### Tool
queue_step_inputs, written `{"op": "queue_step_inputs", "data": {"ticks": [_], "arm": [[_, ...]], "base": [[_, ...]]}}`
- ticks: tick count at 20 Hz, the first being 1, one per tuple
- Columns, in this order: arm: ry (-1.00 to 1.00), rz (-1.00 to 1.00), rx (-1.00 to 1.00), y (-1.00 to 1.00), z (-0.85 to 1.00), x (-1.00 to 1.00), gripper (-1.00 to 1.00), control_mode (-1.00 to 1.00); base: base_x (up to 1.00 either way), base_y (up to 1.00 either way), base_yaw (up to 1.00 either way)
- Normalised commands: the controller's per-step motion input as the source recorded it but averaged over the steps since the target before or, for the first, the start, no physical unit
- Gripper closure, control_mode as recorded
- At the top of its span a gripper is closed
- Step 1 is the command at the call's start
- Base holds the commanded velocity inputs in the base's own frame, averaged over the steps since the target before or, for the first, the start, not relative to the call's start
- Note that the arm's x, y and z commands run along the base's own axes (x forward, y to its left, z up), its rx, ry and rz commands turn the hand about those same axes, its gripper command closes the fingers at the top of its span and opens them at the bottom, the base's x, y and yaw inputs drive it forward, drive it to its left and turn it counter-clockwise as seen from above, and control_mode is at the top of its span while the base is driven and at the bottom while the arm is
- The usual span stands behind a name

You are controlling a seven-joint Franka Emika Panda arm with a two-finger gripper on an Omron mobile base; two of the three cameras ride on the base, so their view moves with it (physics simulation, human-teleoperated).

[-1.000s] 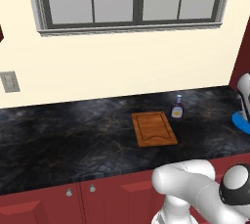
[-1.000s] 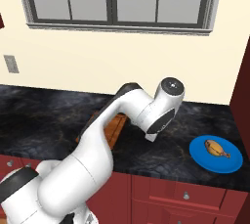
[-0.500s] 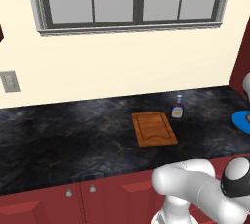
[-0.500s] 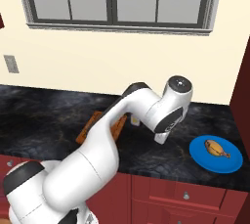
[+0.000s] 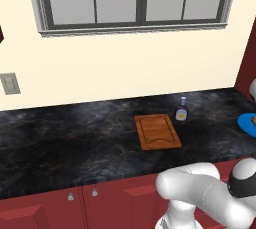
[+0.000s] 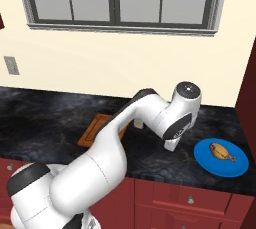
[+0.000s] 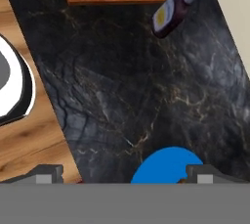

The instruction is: Pick the chicken drumstick from the plate and place it on the cutting board. Then pick the condiment bottle from the cabinet and place it next to the cutting board.

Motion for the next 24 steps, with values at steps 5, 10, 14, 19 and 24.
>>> {"op": "queue_step_inputs", "data": {"ticks": [5,10,14,19,24], "arm": [[0.03,0.00,-0.03,-0.26,-0.09,0.00,-1.00,-1.00],[0.05,0.00,-0.03,-0.34,-0.12,0.00,-1.00,-1.00],[0.04,0.00,-0.04,-0.31,-0.08,0.00,-1.00,-1.00],[0.04,-0.01,-0.03,-0.19,-0.01,0.00,-1.00,-1.00],[0.02,-0.04,0.00,-0.18,0.00,0.00,-1.00,-1.00]], "base": [[0.00,0.00,0.00],[0.00,0.00,0.00],[0.00,0.00,0.00],[0.00,0.00,0.00],[0.00,0.00,0.00]]}}
